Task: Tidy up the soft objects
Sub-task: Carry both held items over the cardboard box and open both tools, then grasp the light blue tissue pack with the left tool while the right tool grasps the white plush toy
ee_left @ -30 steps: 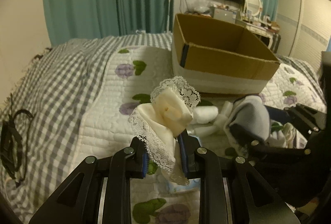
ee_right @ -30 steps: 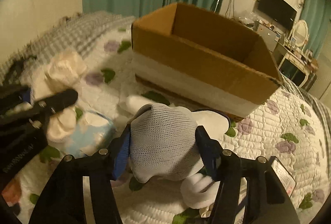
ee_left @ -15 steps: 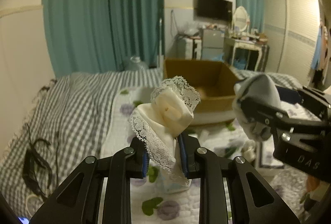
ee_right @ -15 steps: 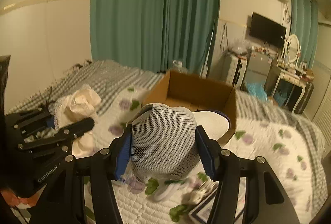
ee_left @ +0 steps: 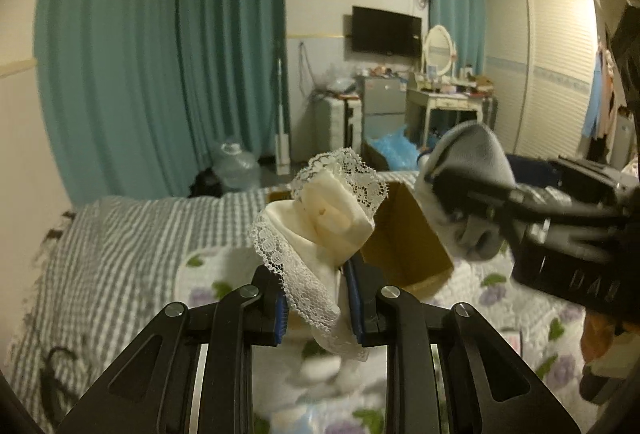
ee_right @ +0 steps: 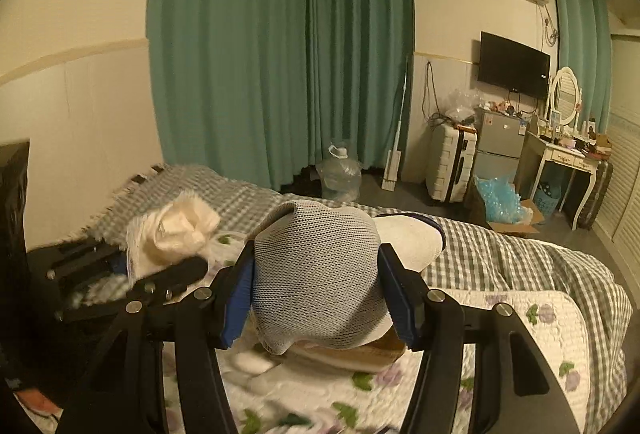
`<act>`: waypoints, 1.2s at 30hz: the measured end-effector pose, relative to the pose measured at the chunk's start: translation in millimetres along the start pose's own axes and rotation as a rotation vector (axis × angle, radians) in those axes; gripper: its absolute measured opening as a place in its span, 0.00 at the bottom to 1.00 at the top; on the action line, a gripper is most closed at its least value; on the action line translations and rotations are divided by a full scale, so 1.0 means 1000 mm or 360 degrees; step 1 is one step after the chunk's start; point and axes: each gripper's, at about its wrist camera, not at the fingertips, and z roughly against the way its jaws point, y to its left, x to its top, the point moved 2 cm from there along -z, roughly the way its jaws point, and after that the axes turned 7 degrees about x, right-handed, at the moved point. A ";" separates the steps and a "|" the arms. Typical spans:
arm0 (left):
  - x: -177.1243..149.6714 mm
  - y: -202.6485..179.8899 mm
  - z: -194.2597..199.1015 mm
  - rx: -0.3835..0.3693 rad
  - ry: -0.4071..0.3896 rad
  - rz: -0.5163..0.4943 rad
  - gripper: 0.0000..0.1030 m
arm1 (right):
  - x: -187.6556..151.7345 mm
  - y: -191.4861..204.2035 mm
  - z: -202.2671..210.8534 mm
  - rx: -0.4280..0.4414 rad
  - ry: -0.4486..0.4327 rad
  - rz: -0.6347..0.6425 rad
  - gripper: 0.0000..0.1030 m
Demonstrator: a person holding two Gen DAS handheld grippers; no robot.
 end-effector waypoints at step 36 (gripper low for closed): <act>0.044 0.018 0.048 0.0160 -0.0224 0.0020 0.89 | 0.057 -0.014 0.069 -0.0278 -0.0260 -0.0017 0.99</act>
